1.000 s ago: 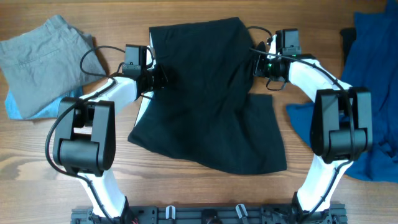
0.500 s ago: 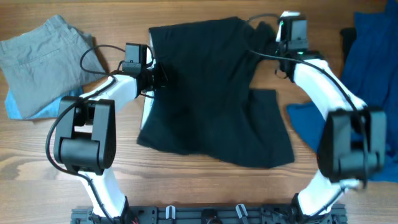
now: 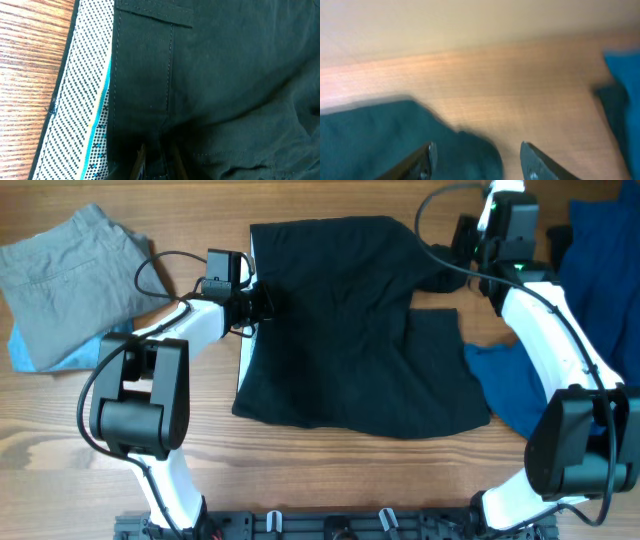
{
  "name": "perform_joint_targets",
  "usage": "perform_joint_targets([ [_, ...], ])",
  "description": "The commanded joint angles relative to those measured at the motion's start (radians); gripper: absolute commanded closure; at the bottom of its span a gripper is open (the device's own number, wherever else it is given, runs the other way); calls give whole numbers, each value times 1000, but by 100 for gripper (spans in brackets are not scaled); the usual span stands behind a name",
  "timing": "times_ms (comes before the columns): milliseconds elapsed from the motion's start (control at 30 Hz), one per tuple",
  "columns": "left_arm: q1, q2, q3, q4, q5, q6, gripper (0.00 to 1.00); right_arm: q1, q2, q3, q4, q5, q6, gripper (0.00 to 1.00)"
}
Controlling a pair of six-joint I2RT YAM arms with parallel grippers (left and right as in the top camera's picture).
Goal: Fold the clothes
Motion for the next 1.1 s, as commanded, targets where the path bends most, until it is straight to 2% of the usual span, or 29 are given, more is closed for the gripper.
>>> perform_joint_targets([
  [0,8,93,-64,-67,-93,9,80,-20,19,8,91,-80,0,35],
  [100,8,93,-64,-69,-93,9,79,-39,90,8,87,-76,30,33],
  [167,8,93,-64,-72,-93,9,79,-51,161,8,80,-79,87,32],
  [200,8,93,-64,-81,-93,9,80,-63,220,8,84,-84,158,29],
  [267,8,93,-64,-87,-93,10,79,-70,281,8,94,-160,183,26],
  [333,8,93,-64,-87,-93,9,79,-69,349,8,95,-332,183,24],
  [400,8,93,-64,-89,-93,9,79,-69,367,8,76,-504,180,42],
  [433,8,93,-64,-88,-93,9,79,-70,364,8,75,-592,180,58],
  [467,8,93,-64,-87,-93,9,78,-70,363,8,75,-637,179,68],
  [500,8,93,-64,-87,-93,9,78,-70,361,8,75,-673,180,73],
  [533,8,93,-64,-87,-93,9,78,-70,360,8,74,-714,180,95],
  [600,8,93,-64,-88,-93,9,78,-71,352,8,75,-718,180,96],
  [700,8,93,-64,-90,-93,9,78,-77,301,27,78,-598,172,96],
  [767,8,93,-64,-90,-93,9,78,-77,217,84,78,-507,117,96],
  [833,8,93,-64,-90,-93,9,78,-71,134,144,63,-506,73,96],
  [867,8,93,-64,-91,-93,9,78,-60,93,171,38,-539,38,96],
  [933,8,93,-64,-90,-93,9,79,-4,29,185,-54,-606,-120,96],
  [967,8,93,-64,-91,-93,9,79,36,22,185,-150,-587,-232,92],
  [1000,8,93,-64,-91,-93,9,79,67,29,180,-245,-498,-301,87],
  [1067,8,93,-64,-91,-93,9,79,98,68,147,-393,-178,-279,83],
])
